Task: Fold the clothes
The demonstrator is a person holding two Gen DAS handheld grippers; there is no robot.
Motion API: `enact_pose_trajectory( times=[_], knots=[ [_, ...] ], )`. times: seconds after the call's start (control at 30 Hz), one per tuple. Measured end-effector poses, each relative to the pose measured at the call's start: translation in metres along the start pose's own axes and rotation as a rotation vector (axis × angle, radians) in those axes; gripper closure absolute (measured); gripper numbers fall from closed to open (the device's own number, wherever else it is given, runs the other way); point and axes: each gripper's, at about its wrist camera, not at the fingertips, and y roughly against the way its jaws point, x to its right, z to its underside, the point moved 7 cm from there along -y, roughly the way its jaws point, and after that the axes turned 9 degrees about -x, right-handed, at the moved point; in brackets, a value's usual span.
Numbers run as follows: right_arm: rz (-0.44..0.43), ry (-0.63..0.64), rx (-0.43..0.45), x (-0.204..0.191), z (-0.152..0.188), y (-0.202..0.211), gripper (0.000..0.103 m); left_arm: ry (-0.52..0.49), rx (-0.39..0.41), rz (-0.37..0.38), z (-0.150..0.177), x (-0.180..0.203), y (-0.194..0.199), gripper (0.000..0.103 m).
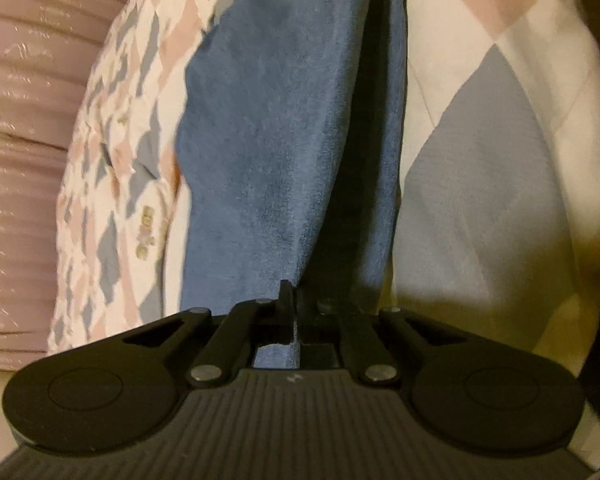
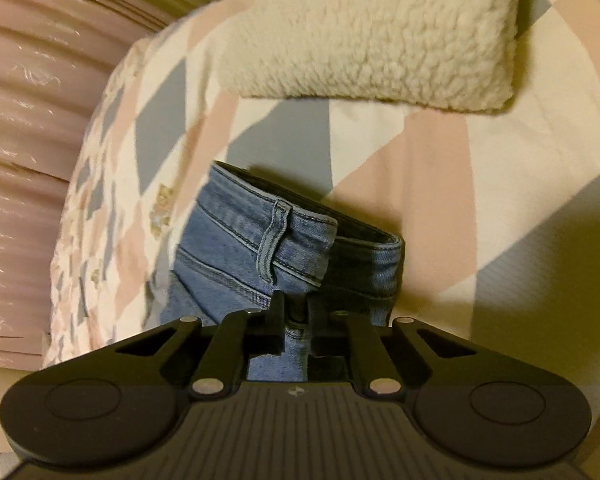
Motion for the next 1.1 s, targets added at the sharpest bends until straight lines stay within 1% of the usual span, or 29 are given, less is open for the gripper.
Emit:
enact_pose_trajectory(
  times=[0.07, 0.2, 0.27, 0.37, 0.4, 0.43, 0.5, 0.53, 0.57, 0.6, 0.67, 0.7, 0.77, 0.83, 0.87, 0.9, 0.97, 1.0, 1.07, 1.1],
  knots=[
    [0.007, 0.010, 0.003, 0.001, 0.004, 0.009, 0.094, -0.004, 0.004, -0.001, 0.001, 0.001, 0.003, 0.102],
    [0.100, 0.033, -0.017, 0.013, 0.004, -0.003, 0.096, -0.012, 0.011, -0.002, 0.003, 0.003, 0.008, 0.103],
    [0.163, 0.045, -0.016, 0.017, 0.003, -0.015, 0.096, -0.015, 0.014, -0.003, 0.004, 0.003, 0.010, 0.103],
    [0.259, 0.093, -0.022, 0.016, 0.004, -0.032, 0.093, 0.023, -0.044, 0.023, -0.003, 0.013, -0.009, 0.102],
    [0.285, 0.100, -0.023, 0.013, 0.004, -0.035, 0.085, 0.048, -0.058, 0.032, -0.005, 0.012, -0.009, 0.102],
    [0.310, 0.108, -0.019, 0.009, 0.004, -0.034, 0.066, 0.074, -0.070, 0.041, -0.007, 0.010, -0.010, 0.101],
    [0.362, 0.128, -0.009, 0.001, 0.004, -0.028, 0.036, 0.198, -0.077, 0.105, -0.005, -0.003, 0.001, 0.091],
    [0.384, 0.156, 0.005, -0.004, 0.005, -0.023, 0.035, 0.285, -0.074, 0.156, 0.000, -0.011, 0.009, 0.088],
    [0.403, 0.193, 0.022, -0.009, 0.007, -0.016, 0.034, 0.371, -0.075, 0.185, 0.009, -0.021, 0.016, 0.086],
    [0.422, 0.231, 0.039, -0.015, 0.009, -0.010, 0.033, 0.457, -0.076, 0.213, 0.017, -0.030, 0.022, 0.086],
    [0.443, 0.275, 0.051, -0.023, 0.017, -0.001, 0.033, 0.661, -0.108, 0.253, 0.047, -0.051, 0.030, 0.086],
    [0.443, 0.293, 0.050, -0.028, 0.024, 0.002, 0.033, 0.786, -0.129, 0.265, 0.069, -0.064, 0.031, 0.086],
    [0.408, 0.327, 0.025, -0.040, 0.043, 0.004, 0.033, 1.018, -0.168, 0.281, 0.119, -0.087, 0.031, 0.086],
    [0.337, 0.361, -0.025, -0.060, 0.069, -0.001, 0.034, 1.240, -0.201, 0.300, 0.175, -0.108, 0.025, 0.086],
    [0.310, 0.402, -0.054, -0.073, 0.085, -0.006, 0.035, 1.352, -0.215, 0.307, 0.206, -0.118, 0.022, 0.086],
    [0.288, 0.454, -0.085, -0.087, 0.102, -0.012, 0.036, 1.441, -0.226, 0.316, 0.233, -0.127, 0.017, 0.086],
    [0.275, 0.655, -0.150, -0.127, 0.152, -0.028, 0.036, 1.612, -0.242, 0.346, 0.285, -0.141, 0.005, 0.086],
    [0.271, 0.784, -0.179, -0.148, 0.182, -0.037, 0.037, 1.697, -0.245, 0.368, 0.310, -0.146, -0.003, 0.087],
    [0.253, 1.093, -0.228, -0.192, 0.261, -0.057, 0.041, 1.866, -0.252, 0.411, 0.360, -0.157, -0.019, 0.087],
    [0.243, 1.236, -0.244, -0.210, 0.301, -0.066, 0.043, 1.942, -0.243, 0.452, 0.377, -0.158, -0.029, 0.087]
  ],
)
